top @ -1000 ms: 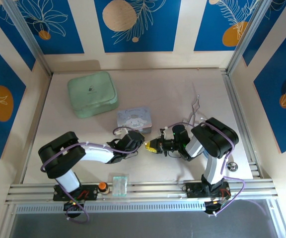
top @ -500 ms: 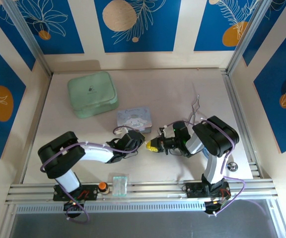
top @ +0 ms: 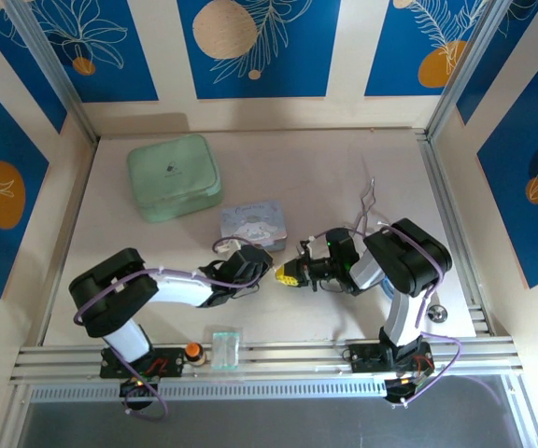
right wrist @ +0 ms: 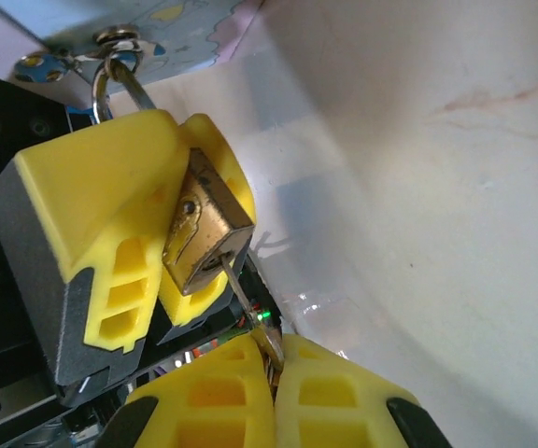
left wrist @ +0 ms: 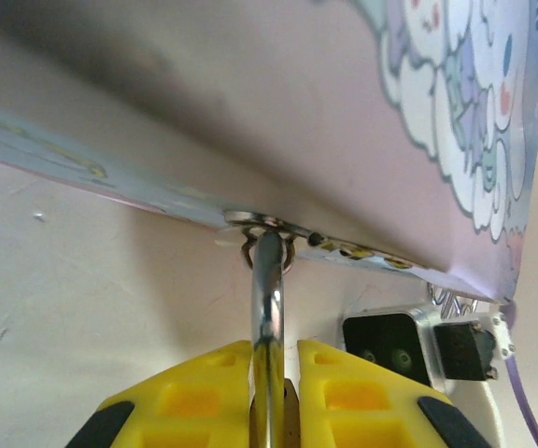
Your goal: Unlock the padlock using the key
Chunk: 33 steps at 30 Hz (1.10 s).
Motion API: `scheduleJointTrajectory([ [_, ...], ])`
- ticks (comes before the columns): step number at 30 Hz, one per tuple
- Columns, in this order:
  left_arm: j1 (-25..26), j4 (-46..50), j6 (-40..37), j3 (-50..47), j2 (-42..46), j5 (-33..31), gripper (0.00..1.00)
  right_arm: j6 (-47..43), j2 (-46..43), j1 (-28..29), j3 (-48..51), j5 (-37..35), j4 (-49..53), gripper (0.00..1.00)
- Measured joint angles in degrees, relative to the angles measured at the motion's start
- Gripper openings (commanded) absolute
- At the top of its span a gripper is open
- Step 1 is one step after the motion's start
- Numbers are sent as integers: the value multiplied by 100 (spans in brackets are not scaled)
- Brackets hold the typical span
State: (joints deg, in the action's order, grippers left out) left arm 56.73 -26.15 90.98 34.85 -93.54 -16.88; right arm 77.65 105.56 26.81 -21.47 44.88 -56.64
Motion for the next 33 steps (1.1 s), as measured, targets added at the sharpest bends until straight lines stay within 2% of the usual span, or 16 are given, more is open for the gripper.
scheduleJointTrajectory([
  [10, -4, -35, -107, -72, 114, -2, 0, 227, 66, -50, -107, 282, 46, 0],
  [17, -4, -17, -289, -63, 118, 0, 0, 531, 186, -94, -109, 428, -286, 0],
  [24, -4, 116, -343, -28, 118, 37, 0, 356, -289, 79, -153, 48, 629, 0],
  [33, -39, 221, -341, -28, 111, 31, 0, 358, -286, 229, -221, -160, 743, 0],
])
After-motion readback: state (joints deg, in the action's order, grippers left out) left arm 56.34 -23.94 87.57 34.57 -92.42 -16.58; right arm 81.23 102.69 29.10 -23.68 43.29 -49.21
